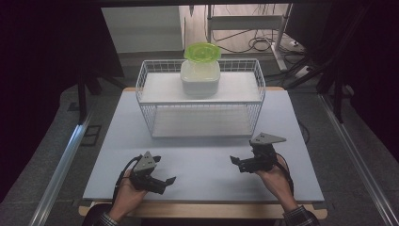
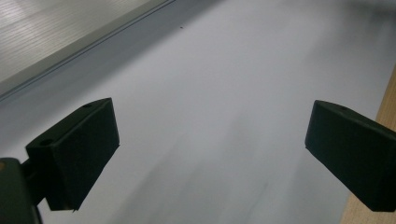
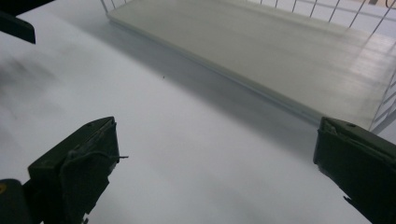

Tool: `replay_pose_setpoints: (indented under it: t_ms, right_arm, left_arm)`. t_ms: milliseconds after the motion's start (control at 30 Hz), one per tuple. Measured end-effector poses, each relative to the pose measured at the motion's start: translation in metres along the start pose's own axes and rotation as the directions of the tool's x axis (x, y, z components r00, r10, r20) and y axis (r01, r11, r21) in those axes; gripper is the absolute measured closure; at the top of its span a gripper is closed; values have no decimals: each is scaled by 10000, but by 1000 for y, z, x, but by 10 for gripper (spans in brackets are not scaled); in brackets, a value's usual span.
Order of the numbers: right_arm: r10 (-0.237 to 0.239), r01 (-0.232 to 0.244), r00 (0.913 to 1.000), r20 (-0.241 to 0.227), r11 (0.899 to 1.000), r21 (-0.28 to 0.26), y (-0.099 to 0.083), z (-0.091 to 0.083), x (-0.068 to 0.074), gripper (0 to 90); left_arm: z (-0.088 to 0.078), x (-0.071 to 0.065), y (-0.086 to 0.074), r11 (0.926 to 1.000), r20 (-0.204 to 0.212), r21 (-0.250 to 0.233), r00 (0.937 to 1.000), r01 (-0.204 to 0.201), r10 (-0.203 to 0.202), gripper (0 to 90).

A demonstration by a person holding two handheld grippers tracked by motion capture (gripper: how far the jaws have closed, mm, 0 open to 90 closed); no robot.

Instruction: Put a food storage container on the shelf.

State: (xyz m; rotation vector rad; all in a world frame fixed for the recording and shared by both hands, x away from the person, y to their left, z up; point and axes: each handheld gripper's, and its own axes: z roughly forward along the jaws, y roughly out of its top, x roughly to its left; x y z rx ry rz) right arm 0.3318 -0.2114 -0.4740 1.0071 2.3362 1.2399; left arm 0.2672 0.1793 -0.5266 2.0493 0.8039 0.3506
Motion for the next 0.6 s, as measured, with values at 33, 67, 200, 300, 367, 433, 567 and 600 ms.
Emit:
replay_pose_setpoints:
  t_ms: [33,67,200,300,367,433,567,600]
  right_arm:
    - [1,-1,10000,-11,10000,52,-3,1,0,2]
    - [-7,7,10000,-15,10000,93,-4,1,0,2]
    - [-163,158,9998,134,9992,379,-14,5,2,2]
    - [-104,97,9999,92,9978,658,-21,8,2,1]
    - [-121,113,9999,86,9963,858,-24,10,2,2]
    - [-169,159,9998,83,9944,1041,-27,13,2,2]
    - [-249,225,9995,179,9917,1263,-28,16,3,2]
    - [-260,233,9995,194,9916,1272,-28,16,4,2]
  left_arm:
    - [0,0,0,10000,-3,4,10000,-3,3,26]
    - [0,0,0,10000,-2,13,10000,-8,8,26]
    - [1,0,0,10000,5,45,10000,-16,16,25]
    - [1,0,-1,10000,14,83,10000,-32,31,25]
    - [1,0,-1,9999,11,97,10000,-51,50,25]
    - [1,0,-1,9999,-2,107,10000,-67,67,25]
    - [1,0,0,10000,-15,73,10000,-54,54,25]
    - [1,0,0,10000,-18,70,10000,-51,51,25]
